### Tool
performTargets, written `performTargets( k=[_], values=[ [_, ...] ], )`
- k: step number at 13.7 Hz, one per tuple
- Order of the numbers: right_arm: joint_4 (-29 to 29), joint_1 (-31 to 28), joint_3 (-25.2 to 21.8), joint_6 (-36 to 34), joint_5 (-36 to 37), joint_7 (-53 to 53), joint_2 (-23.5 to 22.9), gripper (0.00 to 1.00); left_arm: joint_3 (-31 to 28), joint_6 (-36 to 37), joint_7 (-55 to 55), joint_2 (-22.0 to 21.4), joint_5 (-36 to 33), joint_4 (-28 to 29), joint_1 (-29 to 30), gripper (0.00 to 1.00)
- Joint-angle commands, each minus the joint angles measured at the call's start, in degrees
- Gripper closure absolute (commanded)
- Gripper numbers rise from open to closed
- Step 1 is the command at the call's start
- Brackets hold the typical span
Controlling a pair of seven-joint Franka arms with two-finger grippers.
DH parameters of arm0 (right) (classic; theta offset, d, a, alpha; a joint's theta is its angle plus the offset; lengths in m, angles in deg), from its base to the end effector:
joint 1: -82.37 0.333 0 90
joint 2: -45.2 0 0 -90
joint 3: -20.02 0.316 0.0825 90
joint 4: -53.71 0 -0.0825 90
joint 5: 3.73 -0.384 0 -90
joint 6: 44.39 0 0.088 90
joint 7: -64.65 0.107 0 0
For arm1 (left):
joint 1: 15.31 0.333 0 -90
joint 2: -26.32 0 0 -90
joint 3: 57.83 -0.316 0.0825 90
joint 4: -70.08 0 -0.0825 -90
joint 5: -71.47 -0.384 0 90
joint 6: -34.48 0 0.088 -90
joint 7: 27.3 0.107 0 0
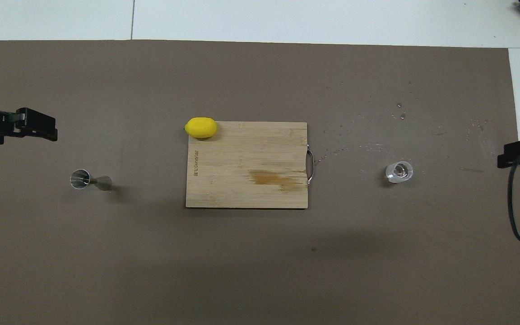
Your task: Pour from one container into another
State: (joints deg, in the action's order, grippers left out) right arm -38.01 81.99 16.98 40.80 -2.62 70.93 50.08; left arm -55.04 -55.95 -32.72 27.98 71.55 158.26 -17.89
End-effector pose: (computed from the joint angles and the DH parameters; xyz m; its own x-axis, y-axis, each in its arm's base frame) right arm 0.5180 -0.0345 0.6489 0.9851 -0.1697 -0.0271 -0.1693 -0.9854 0.0179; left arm 0.5620 -0.0526 0.6240 0.9999 0.0009 0.0100 0.0009 -1.0000 0.0038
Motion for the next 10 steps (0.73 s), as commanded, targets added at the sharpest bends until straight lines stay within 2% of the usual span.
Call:
performTargets(
  k=[1,6,10],
  values=[
    [-0.48,-0.06,0.06,-0.55,0.12,0.75,0.92,0.00,0.11,-0.63,-0.21,-1.31,0.27,1.29,0.38,0.00],
    [-1.45,-0.06,0.14,-0.02,-0.05,-0.38,1.45,0.00,0.11,-0.54,-0.29,-1.40,0.27,1.37,0.38,0.00],
    [-2.14,-0.84,0.05,0.15,-0.14,-14.23,1.62,0.00,0.11,-0.27,-0.30,-1.66,0.27,1.73,0.03,0.00]
  ],
)
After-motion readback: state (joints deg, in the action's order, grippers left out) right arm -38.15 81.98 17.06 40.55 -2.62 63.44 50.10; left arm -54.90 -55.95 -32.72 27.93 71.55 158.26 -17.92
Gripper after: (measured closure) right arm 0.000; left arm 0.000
